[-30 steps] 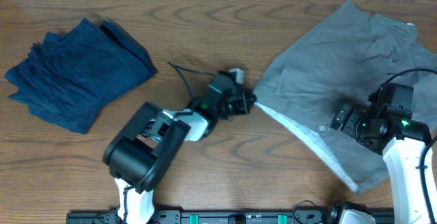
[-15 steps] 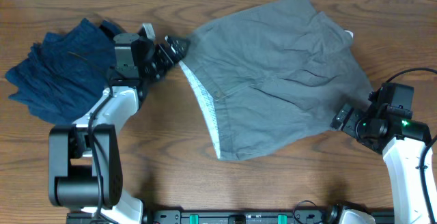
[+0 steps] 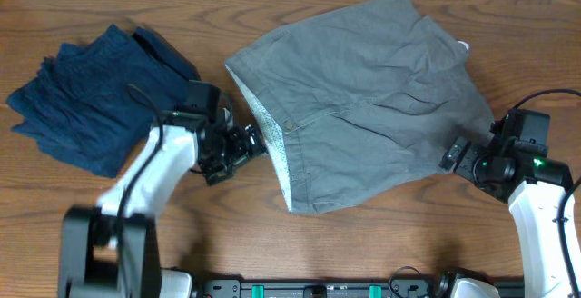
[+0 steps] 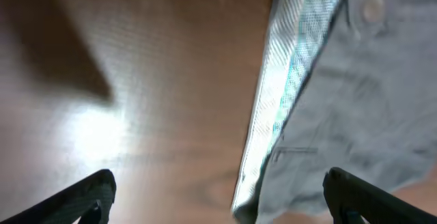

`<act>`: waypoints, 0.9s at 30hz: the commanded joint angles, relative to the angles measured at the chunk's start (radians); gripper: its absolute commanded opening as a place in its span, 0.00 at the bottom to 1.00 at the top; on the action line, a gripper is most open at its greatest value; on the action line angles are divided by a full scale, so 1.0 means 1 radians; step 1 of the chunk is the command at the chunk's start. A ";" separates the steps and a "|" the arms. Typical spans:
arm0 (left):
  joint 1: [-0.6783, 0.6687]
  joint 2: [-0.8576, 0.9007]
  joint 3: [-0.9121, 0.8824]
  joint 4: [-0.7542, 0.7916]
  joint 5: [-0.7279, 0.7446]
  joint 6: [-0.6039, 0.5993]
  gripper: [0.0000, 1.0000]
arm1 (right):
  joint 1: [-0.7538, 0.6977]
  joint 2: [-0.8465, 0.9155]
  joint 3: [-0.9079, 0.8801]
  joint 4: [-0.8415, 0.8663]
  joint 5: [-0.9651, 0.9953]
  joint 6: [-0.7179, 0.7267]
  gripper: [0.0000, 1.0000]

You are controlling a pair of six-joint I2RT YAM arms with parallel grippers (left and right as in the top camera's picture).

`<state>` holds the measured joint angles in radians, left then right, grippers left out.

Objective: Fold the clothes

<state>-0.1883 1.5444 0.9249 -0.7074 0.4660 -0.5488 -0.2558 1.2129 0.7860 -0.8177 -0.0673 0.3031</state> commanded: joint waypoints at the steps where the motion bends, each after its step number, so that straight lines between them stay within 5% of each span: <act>1: -0.090 -0.099 -0.017 -0.021 -0.112 -0.163 0.98 | -0.014 0.032 0.011 0.007 0.011 0.004 0.99; 11: -0.423 -0.126 -0.124 0.004 -0.155 -0.970 0.98 | -0.014 0.044 0.012 0.018 0.011 0.014 0.99; 24: -0.697 0.012 -0.192 0.304 -0.369 -1.240 0.98 | -0.014 0.044 0.012 0.008 0.011 0.014 0.99; 27: -0.703 0.065 -0.192 0.334 -0.371 -1.264 0.82 | -0.014 0.044 0.012 0.002 0.011 0.014 0.99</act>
<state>-0.8864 1.5658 0.7486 -0.3901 0.1455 -1.7508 -0.2558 1.2541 0.7860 -0.8112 -0.0666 0.3061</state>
